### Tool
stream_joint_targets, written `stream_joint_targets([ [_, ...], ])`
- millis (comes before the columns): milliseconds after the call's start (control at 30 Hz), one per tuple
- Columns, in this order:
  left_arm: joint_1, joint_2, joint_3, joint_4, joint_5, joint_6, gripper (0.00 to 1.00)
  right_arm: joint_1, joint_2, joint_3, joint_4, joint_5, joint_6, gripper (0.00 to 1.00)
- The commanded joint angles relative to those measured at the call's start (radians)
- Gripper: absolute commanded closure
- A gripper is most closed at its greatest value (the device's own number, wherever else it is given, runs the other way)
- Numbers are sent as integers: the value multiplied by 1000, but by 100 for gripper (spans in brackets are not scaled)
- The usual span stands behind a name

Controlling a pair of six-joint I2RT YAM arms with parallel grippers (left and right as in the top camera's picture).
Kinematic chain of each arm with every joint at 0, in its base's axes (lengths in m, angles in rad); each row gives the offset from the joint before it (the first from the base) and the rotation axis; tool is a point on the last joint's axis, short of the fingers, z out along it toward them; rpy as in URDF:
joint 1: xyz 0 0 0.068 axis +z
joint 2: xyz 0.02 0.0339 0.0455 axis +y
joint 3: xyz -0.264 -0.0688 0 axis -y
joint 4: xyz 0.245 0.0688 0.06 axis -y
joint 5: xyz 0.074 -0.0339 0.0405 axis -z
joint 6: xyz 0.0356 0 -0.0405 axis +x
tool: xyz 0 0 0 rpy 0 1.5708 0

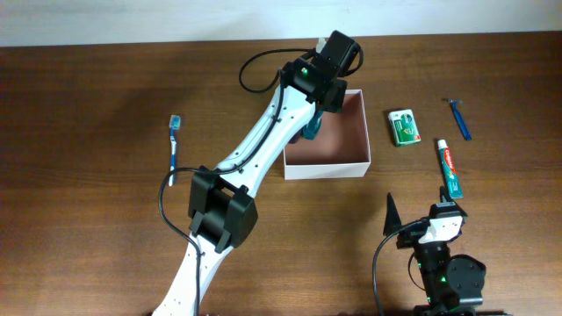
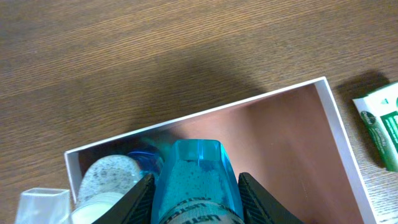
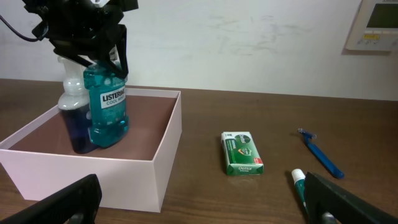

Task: Pack container
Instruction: 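Lower the mouthwash bottle beside the soap bottle and open the left gripper, then withdraw the left arm to the upper left above the toothbrush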

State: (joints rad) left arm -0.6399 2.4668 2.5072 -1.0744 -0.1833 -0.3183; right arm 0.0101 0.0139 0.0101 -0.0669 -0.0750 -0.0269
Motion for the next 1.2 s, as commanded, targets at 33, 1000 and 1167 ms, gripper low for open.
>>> stream_joint_targets([
  [33,2,-3,8,13,26,-3,66,10,-11,-5,-5,8,0,1],
  [1000,28,-2,9,21,30,-2,45,10,-10,-5,-5,8,1,1],
  [1167,28,-2,10,31,30,35,44,10,-10,-5,-5,8,1,1],
])
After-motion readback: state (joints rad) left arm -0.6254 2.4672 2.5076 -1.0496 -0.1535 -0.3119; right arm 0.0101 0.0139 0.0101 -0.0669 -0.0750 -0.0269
